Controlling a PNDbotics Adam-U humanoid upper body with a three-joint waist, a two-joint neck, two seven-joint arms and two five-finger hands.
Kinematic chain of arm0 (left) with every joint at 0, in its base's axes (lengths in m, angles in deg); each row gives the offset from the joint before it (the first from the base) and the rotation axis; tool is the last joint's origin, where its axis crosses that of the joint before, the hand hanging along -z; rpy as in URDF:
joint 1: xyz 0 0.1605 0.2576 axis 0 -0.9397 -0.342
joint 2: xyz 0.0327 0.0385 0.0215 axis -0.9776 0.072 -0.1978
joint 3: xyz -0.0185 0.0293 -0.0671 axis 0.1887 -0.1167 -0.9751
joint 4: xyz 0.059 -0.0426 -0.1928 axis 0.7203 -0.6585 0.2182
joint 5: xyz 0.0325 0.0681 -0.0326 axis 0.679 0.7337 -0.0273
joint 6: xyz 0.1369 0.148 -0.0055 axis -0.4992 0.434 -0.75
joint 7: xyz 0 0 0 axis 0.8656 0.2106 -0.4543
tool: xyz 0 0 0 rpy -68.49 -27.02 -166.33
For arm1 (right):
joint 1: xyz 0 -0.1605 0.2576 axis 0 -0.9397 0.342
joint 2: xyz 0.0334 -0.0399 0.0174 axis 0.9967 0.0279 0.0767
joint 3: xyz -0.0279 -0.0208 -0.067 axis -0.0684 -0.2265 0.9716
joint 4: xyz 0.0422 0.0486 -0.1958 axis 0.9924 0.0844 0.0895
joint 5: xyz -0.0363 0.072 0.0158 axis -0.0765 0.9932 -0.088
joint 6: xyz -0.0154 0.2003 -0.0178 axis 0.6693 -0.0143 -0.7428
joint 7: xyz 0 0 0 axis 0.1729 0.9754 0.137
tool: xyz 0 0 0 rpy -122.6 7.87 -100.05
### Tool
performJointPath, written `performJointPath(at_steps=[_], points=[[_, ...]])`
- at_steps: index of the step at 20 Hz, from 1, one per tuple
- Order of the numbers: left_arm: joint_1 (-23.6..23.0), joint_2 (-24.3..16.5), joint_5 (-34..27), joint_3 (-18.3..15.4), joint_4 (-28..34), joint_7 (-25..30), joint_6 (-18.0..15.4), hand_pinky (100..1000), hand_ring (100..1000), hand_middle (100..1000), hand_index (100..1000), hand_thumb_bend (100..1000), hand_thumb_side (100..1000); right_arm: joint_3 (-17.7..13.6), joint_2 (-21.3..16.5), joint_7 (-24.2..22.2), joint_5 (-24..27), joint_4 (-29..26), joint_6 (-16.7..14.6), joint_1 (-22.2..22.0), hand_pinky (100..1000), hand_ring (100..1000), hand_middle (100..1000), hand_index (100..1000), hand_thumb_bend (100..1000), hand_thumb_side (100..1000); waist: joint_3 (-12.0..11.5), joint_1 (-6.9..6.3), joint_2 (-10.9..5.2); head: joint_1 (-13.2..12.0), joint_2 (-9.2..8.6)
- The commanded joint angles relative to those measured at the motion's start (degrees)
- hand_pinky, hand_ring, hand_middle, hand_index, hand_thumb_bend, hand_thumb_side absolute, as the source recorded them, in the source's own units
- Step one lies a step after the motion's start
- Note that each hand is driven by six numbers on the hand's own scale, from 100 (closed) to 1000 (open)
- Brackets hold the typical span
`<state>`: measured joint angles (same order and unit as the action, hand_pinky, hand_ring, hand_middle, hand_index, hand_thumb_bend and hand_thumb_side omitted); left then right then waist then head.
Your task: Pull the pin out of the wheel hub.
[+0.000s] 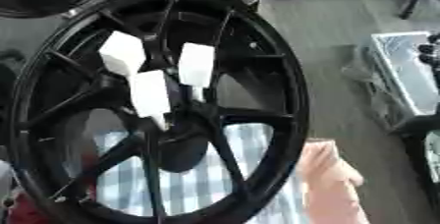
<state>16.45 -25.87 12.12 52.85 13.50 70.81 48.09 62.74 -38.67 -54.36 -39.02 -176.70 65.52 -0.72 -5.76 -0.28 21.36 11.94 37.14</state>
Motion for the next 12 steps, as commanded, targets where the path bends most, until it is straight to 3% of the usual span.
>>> performJointPath(at_steps=[1, 12], points=[[0.72, -0.85, -0.07, -0.16, 0.64, -0.09, -0.11, 787, 970, 741, 783, 100, 673, -0.25, -1.84, -0.06, -0.21, -1.33, -0.10, -0.04, 707, 659, 616, 847, 100, 527, 0.02, 0.08, -1.21, 0.20, 0.07], [0.88, -0.79, 0.00, -0.05, 0.61, -0.02, -0.11, 787, 971, 742, 783, 100, 671, -0.40, -1.78, 0.11, -0.19, -1.34, -0.10, -0.04, 707, 658, 617, 848, 100, 528, 0.14, -0.01, -1.17, 0.55, 0.97]])
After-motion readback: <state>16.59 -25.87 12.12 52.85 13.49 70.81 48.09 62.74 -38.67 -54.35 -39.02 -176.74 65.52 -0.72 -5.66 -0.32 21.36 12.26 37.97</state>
